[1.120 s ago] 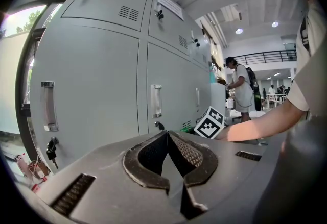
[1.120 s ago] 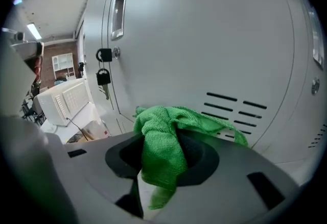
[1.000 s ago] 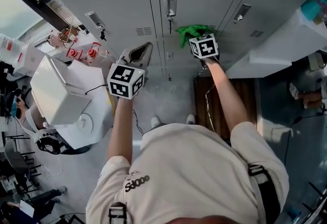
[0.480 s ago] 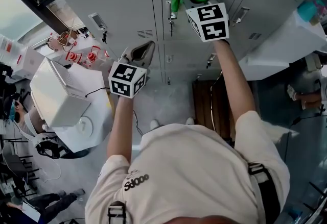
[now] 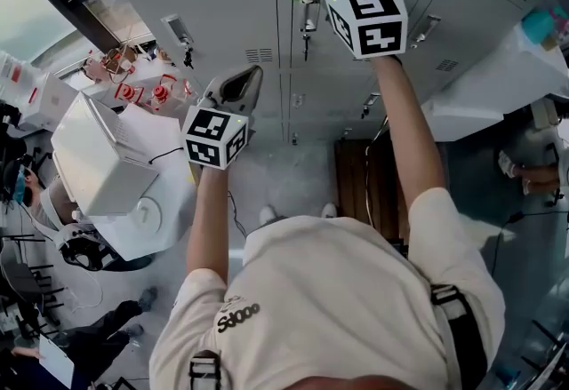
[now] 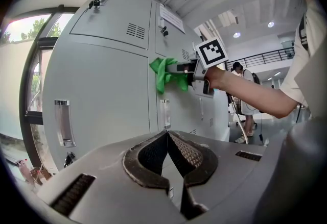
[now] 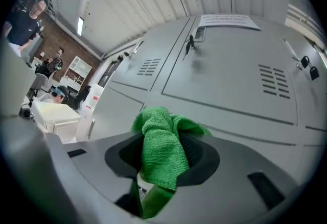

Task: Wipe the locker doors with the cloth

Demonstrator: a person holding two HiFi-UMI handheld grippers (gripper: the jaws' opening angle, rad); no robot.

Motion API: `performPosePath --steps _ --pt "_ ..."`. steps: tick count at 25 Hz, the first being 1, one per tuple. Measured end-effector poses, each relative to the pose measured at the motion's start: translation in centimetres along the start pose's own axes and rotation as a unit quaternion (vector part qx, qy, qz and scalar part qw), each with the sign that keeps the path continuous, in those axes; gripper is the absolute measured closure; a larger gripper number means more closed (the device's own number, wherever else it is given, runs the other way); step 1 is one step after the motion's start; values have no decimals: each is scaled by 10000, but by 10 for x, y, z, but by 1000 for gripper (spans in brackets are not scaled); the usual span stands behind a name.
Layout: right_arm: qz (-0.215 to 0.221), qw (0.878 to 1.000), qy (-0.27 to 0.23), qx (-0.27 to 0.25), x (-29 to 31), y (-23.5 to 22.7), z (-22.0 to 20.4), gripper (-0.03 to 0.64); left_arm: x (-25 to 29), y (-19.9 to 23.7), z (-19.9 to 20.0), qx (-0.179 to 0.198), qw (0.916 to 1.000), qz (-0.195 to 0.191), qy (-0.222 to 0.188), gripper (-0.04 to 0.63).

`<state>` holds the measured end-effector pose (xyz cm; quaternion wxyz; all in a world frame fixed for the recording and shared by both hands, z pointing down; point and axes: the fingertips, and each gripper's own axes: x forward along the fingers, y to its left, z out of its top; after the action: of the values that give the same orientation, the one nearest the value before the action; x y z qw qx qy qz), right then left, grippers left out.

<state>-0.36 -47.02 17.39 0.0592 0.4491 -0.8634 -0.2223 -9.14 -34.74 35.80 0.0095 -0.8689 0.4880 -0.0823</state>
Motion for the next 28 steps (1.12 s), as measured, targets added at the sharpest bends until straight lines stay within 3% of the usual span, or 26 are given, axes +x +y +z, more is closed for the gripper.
performPosePath --steps 5,9,14,16,22,28 --pt "140 9984 541 109 2 44 -71 486 -6 4 -16 -127 9998 58 134 577" --pt "-7 9988 475 154 -5 62 -103 486 -9 11 -29 -234 9993 115 251 577" --pt "124 9915 1229 412 -13 77 -181 486 -11 15 -41 -306 9988 144 349 577" --pt "134 9901 1315 470 -17 82 -202 486 -9 15 -44 -321 9987 131 383 577" --pt "-21 9824 1426 1206 -29 79 -247 486 -7 16 -51 -375 9982 127 448 577" --pt "326 9744 2041 889 -27 109 -297 486 -3 16 -58 -424 9977 103 526 577"
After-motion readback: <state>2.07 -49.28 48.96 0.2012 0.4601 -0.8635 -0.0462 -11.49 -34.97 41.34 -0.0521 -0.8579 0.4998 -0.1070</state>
